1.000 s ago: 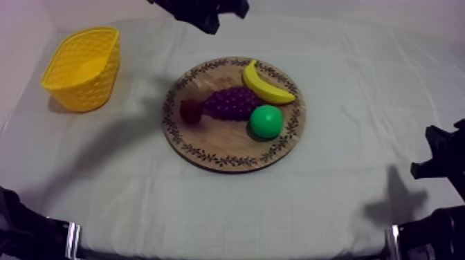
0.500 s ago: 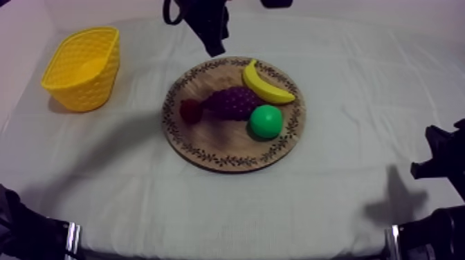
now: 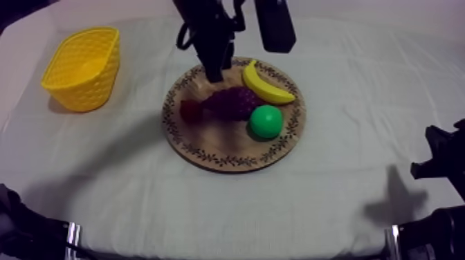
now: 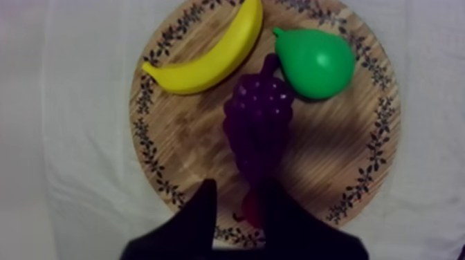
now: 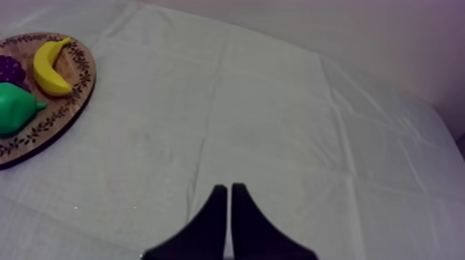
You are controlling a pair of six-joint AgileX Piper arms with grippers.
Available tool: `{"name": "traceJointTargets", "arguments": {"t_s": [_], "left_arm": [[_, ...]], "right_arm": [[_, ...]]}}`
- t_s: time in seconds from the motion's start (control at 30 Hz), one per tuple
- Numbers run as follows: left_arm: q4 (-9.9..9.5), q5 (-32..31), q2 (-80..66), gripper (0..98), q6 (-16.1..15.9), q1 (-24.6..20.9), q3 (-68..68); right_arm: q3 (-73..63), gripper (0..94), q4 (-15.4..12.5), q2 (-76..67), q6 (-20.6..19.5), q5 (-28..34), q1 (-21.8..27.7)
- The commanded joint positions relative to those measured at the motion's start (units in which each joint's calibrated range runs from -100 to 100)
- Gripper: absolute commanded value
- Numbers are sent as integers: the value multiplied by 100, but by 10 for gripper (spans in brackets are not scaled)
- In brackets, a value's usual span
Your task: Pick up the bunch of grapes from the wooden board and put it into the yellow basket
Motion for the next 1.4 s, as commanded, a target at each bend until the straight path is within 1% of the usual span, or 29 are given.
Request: {"name": "traceJointTargets", "arguments": {"t_s": [0.0, 0.07, 0.13, 0.57, 1.0, 1.37], "left_arm": [[13, -10, 47, 424, -12, 3, 36], [33, -26, 118, 483, -31, 4, 87], [49, -42, 197, 521, -33, 5, 129], [120, -68, 633, 690, 15, 29, 207], [116, -68, 1179, 760, 95, 84, -104], [126, 79, 1632, 783, 108, 62, -596]], "right_arm": [[-4, 3, -2, 0, -4, 2, -2], [-4, 3, -2, 0, -4, 2, -2], [-4, 3, -2, 0, -4, 2, -2], [-4, 3, -2, 0, -4, 2, -2], [-4, 3, -2, 0, -4, 2, -2], [-4, 3, -2, 0, -4, 2, -2]]}}
